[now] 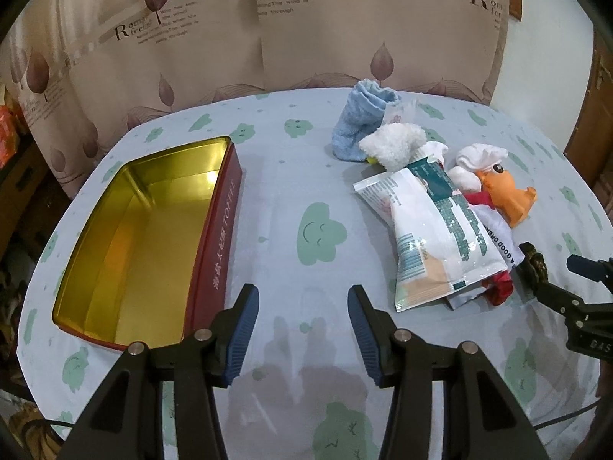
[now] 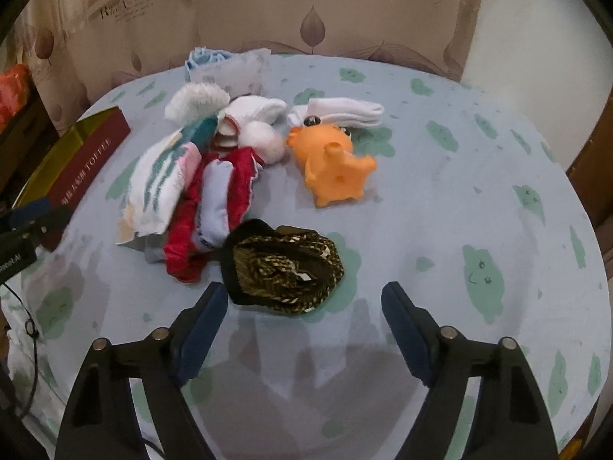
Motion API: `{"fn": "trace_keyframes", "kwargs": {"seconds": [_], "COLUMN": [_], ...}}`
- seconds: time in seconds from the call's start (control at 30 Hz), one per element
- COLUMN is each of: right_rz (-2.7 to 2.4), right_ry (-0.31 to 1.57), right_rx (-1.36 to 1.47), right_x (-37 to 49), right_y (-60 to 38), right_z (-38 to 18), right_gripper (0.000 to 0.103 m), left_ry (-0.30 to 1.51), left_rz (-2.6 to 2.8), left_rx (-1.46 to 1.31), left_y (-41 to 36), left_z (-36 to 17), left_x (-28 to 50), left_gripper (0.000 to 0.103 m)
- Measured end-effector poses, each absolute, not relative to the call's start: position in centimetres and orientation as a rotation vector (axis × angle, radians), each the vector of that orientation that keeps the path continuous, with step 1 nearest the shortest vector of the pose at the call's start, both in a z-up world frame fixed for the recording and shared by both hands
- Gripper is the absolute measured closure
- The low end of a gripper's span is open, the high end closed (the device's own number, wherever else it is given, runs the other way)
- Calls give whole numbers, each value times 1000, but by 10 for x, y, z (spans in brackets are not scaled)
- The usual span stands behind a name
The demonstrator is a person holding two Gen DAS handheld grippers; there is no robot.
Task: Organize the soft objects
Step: 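Grasp the black-and-gold knit hat with the right gripper while the left grasps the snack bag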
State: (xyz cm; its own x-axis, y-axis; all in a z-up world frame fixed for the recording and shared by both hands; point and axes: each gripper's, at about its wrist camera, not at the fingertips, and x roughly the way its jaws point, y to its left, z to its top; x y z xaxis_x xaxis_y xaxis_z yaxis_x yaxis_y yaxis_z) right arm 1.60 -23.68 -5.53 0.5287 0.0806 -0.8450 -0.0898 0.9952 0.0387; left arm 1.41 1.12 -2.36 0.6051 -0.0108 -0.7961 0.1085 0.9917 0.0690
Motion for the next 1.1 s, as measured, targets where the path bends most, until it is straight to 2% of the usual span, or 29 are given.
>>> {"fn": "trace_keyframes", "kwargs": {"seconds": [0.23, 0.33, 0.37, 0.43, 0.5, 0.57, 0.67, 0.87, 1.1], "right_rz": [127, 139, 143, 142, 138, 135, 135, 100, -12], "right_ry": [1036, 1047, 1051, 1047, 1033, 1018, 1005, 972, 965], "right_rx": [-27, -19, -18, -16, -16, -12, -13, -8, 27], "right_x": [34, 41, 43, 44, 44, 42, 41, 39, 54], "right_y": [-224, -221, -220, -220, -221, -222, -224, -231, -264], "right_z": [-67, -73, -76, -79, -78, -77, -76, -75, -76], "right_gripper": [22, 25, 32, 36, 45, 60, 67, 73, 74], "left_ry": [917, 912, 910, 907, 904, 903, 899, 902, 911], "left_rz": [-86, -87, -89, -88, -86, -81, -89, -113, -173], "left_rx": [130, 143, 145, 149, 149, 148, 158, 159, 161], "left_y": [5, 2, 2, 2, 1, 1, -2, -10, -23], "left_z": [-24, -24, -23, -23, -22, -21, -19, -15, -8], "left_x": [18, 18, 19, 20, 22, 24, 26, 30, 34], "left_gripper": [54, 54, 54, 54, 54, 54, 54, 54, 54]}}
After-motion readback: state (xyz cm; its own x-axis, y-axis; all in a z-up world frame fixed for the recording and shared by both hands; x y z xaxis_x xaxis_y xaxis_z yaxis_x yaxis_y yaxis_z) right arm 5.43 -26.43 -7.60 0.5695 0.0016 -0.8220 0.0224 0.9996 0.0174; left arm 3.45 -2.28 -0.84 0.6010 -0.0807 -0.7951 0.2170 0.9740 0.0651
